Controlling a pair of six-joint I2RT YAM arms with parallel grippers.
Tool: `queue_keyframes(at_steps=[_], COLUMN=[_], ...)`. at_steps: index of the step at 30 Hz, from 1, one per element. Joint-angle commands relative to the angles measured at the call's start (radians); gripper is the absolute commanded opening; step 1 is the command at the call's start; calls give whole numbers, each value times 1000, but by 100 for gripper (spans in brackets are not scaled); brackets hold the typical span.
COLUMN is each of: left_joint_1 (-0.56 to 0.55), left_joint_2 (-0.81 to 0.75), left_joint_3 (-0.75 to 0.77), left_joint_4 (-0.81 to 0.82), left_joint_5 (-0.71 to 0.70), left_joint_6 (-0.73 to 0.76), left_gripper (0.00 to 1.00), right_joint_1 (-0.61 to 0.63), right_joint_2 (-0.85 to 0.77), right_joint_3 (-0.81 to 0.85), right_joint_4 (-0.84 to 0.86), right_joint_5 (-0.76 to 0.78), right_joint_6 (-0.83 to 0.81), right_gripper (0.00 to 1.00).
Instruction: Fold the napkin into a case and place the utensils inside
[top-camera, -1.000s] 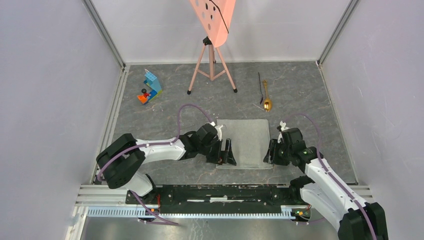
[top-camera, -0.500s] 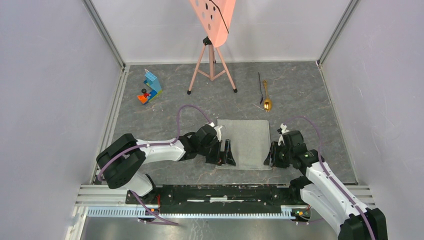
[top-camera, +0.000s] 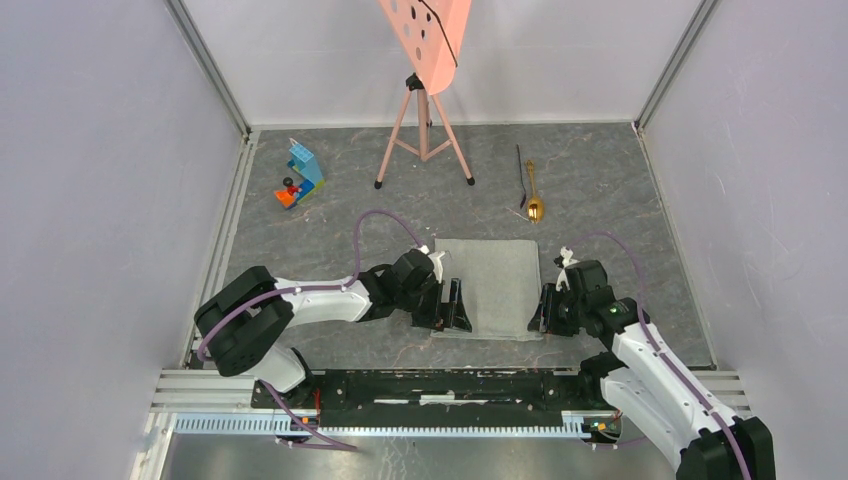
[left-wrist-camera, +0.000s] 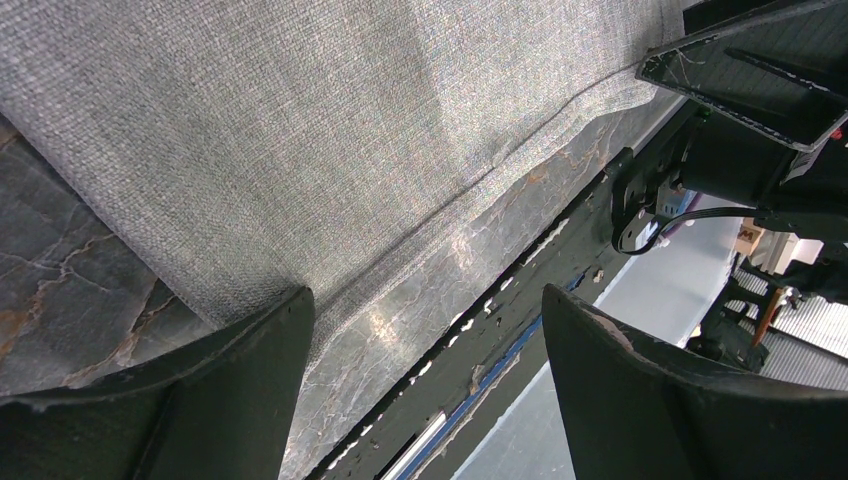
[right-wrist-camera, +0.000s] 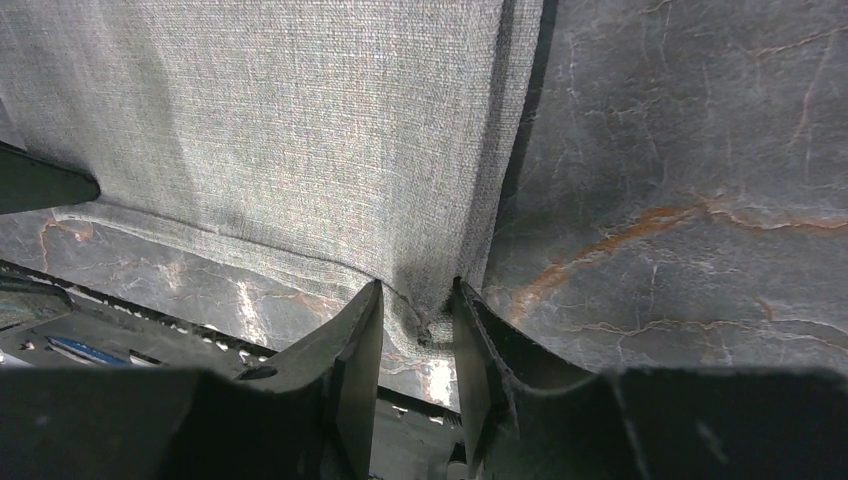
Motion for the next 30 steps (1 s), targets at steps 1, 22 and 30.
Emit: queue_keyframes(at_steps=[1, 22, 30], left_joint_1=[-1, -1, 0], left_joint_2=[-13, -9, -57], left_joint_3=[25, 27, 22], left_joint_4=[-1, -1, -8], left_joint_5=[-3, 3, -4], left_joint_6=[-13, -13, -22], left_gripper=[90, 90, 90], right_joint_1=[2, 1, 2], right_joint_2=[-16, -10, -43], right_joint_3=[43, 41, -16], right_joint_4=[-20, 10, 36], right_joint_5=[-7, -9, -28], right_joint_6=[-9, -12, 43], right_gripper=[38, 39, 25])
